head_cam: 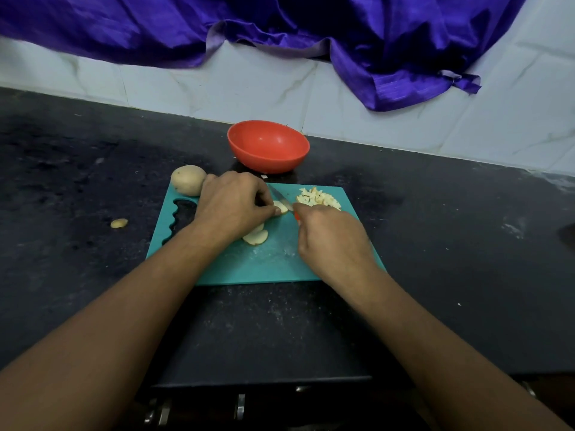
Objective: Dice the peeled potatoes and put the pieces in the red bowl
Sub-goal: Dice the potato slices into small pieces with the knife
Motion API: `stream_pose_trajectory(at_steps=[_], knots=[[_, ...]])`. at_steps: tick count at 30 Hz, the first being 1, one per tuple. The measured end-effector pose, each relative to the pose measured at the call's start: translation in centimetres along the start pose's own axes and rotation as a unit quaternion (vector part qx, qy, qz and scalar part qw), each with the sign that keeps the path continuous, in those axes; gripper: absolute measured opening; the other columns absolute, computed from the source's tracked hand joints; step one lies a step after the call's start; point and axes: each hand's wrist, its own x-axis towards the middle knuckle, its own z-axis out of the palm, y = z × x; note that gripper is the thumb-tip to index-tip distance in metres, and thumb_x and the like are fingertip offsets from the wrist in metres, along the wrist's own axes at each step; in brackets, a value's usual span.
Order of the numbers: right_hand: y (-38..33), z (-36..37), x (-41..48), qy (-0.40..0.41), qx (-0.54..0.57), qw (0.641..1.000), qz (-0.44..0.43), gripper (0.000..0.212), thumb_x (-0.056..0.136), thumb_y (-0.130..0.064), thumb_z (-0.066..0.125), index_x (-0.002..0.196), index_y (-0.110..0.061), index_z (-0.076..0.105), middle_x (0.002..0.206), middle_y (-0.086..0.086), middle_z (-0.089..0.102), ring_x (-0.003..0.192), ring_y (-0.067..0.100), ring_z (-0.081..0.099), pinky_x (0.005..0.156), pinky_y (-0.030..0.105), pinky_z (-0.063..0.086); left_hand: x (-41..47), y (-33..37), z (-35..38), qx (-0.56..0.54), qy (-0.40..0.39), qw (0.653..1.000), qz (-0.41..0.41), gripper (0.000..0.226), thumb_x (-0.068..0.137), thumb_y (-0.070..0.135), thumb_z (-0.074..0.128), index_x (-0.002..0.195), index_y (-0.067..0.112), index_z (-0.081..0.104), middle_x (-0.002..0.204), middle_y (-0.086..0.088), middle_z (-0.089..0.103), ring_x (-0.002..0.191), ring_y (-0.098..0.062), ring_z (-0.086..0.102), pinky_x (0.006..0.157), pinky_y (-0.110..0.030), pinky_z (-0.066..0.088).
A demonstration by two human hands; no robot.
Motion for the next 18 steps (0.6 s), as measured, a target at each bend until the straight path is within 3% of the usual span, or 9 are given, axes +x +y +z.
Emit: stream_pose_trajectory(at_steps=[7, 10, 13, 18], knots=[[0.7, -0.8, -1.2, -0.019, -0.062, 0.998, -0.026, 0.053, 0.103, -0.026, 0.044, 0.155, -0.035, 0.038, 0.084, -0.002, 0.056, 0.074, 0.022, 0.053, 0.06, 0.034, 0.038, 0.0, 0.2, -0.2, 0.02, -0.001, 1.0, -0.003, 0.026, 0.08, 0.061, 0.077, 0.079, 0.034, 0.075, 0.068, 0.023, 0.056, 0.085, -0.008, 0.061, 0.09, -0.044, 0.049], [2.0, -1.4, -1.5, -0.031, 0.022, 0.999, 0.0, 0.045, 0.103, -0.031, 0.046, 0.147, -0.04, 0.051, 0.097, 0.0, 0.069, 0.08, 0.022, 0.06, 0.068, 0.036, 0.048, -0.1, 0.3, -0.3, 0.019, -0.005, 1.0, -0.006, 0.026, 0.08, 0.061, 0.077, 0.08, 0.035, 0.075, 0.07, 0.022, 0.058, 0.084, -0.008, 0.062, 0.091, -0.045, 0.049], [3.0, -1.7, -0.9, -0.013, 0.156, 0.986, 0.062, 0.037, 0.101, -0.032, 0.053, 0.136, -0.039, 0.063, 0.094, -0.003, 0.074, 0.074, 0.015, 0.064, 0.073, 0.038, 0.056, -0.1, 0.2, -0.5, 0.004, -0.02, 1.0, -0.01, 0.023, 0.081, 0.058, 0.078, 0.081, 0.035, 0.076, 0.076, 0.022, 0.065, 0.087, -0.008, 0.064, 0.091, -0.045, 0.051], [1.3, -1.4, -0.4, 0.027, 0.12, 0.992, 0.042, 0.041, 0.1, -0.031, 0.049, 0.139, -0.038, 0.059, 0.101, -0.001, 0.073, 0.093, 0.025, 0.066, 0.074, 0.037, 0.051, -0.2, 0.1, -1.0, -0.006, -0.043, 0.999, -0.01, 0.013, 0.084, 0.049, 0.08, 0.082, 0.037, 0.076, 0.07, 0.025, 0.056, 0.086, -0.007, 0.061, 0.093, -0.044, 0.05]])
